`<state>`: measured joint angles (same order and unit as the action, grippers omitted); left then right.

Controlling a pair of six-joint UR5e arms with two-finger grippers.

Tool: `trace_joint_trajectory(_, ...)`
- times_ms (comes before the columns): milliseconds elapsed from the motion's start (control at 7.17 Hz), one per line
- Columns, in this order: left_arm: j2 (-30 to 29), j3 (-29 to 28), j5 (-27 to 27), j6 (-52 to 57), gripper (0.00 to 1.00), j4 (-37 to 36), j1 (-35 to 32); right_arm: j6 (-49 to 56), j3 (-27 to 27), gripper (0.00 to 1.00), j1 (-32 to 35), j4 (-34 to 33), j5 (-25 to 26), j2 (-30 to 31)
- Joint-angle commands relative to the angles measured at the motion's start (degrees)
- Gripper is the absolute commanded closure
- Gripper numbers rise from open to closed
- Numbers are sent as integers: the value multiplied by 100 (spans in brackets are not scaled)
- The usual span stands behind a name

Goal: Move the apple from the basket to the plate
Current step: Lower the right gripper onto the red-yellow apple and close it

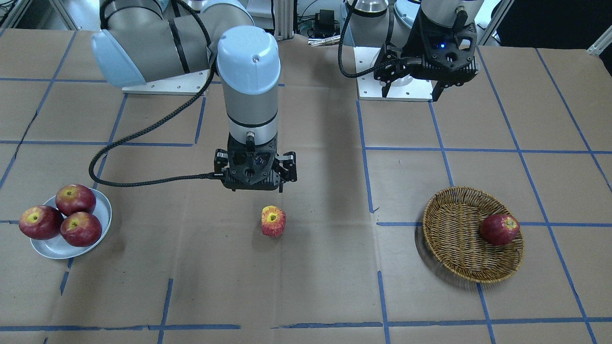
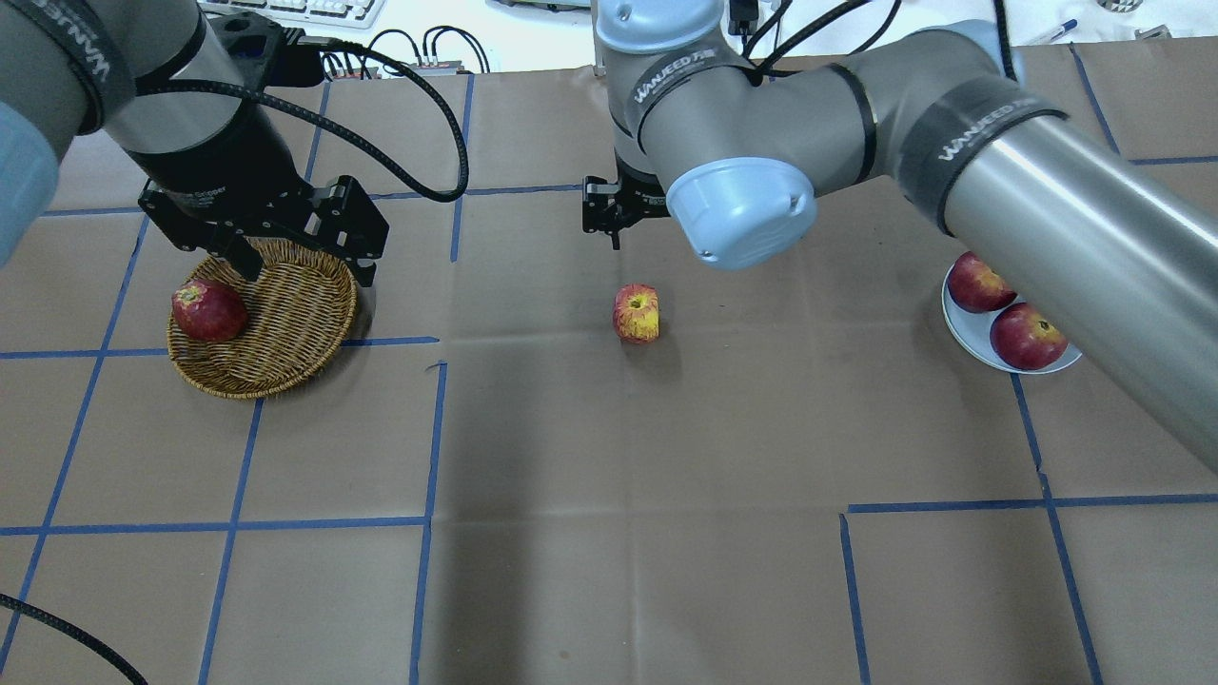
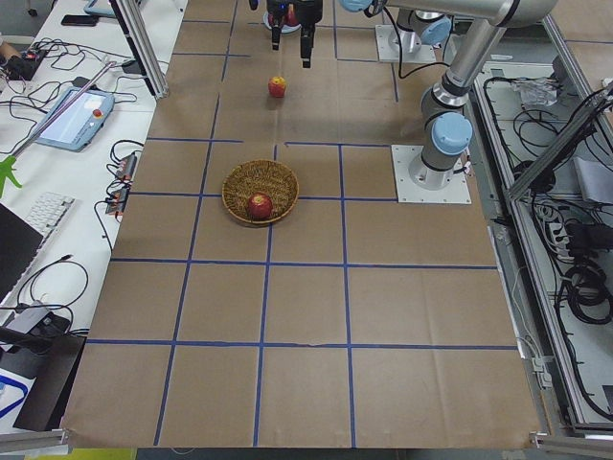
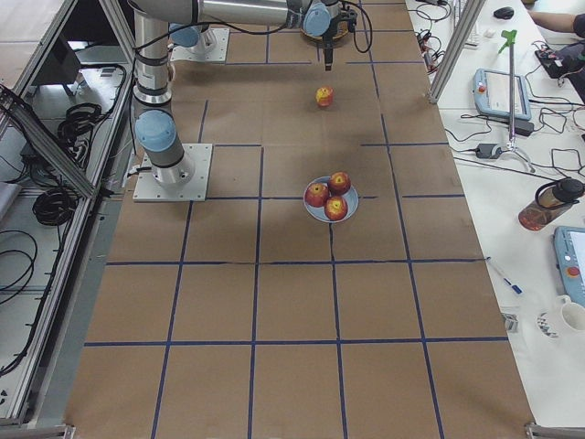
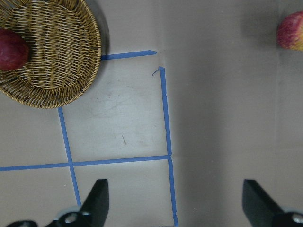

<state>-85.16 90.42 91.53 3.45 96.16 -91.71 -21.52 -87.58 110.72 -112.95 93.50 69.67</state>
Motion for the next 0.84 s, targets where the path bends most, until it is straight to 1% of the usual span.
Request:
trace_joint_trajectory(0, -26, 2, 14, 15, 1, -19, 48, -98, -345, 0, 81, -942, 10, -426)
trace_joint_trajectory(279, -18, 2, -47, -2, 1, -19, 136, -116, -759, 0, 98, -1692, 10, -646)
trace_joint_trajectory(698, -53, 10, 23, 16, 1, -1, 154, -125, -937, 0, 247, -2326, 28, -1094)
